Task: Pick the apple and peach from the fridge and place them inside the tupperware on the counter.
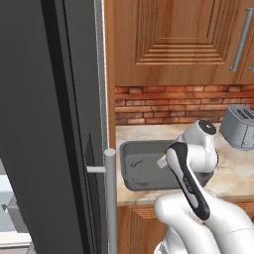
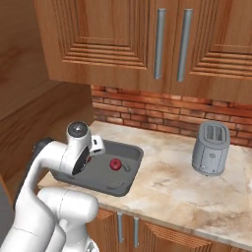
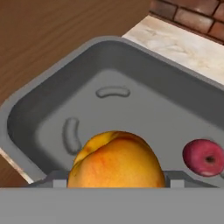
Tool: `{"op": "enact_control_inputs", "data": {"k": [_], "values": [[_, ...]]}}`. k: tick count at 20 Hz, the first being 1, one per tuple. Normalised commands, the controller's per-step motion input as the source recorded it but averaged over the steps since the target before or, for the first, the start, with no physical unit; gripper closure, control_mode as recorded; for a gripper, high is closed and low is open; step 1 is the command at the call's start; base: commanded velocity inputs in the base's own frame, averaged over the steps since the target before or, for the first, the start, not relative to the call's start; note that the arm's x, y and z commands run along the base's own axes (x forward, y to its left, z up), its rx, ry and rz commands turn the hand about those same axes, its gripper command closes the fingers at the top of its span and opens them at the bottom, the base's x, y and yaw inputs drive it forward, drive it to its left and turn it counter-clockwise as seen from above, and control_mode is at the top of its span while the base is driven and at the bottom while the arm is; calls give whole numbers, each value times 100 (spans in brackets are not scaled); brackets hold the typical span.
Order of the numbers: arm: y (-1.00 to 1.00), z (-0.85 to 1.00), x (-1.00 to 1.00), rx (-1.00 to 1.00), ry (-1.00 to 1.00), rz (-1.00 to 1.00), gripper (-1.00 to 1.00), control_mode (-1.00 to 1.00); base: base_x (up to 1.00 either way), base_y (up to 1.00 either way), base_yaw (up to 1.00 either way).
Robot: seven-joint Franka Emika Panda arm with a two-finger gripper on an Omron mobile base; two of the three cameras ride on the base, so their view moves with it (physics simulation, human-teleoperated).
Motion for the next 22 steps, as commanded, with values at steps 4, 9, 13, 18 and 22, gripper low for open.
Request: {"op": "enact_control_inputs", "data": {"k": [4, 9, 13, 18, 22], "values": [[0, -42, 57, 0, 0, 0, 100, -100, 0, 0, 0], [0, -40, 52, 0, 0, 0, 100, -100, 0, 0, 0], [0, -61, 20, 0, 1, 0, 100, -100, 0, 0, 0], [0, -68, 2, 0, 0, 0, 100, -100, 0, 0, 0], [1, -55, 0, 0, 0, 0, -100, -100, 0, 0, 0]]}}
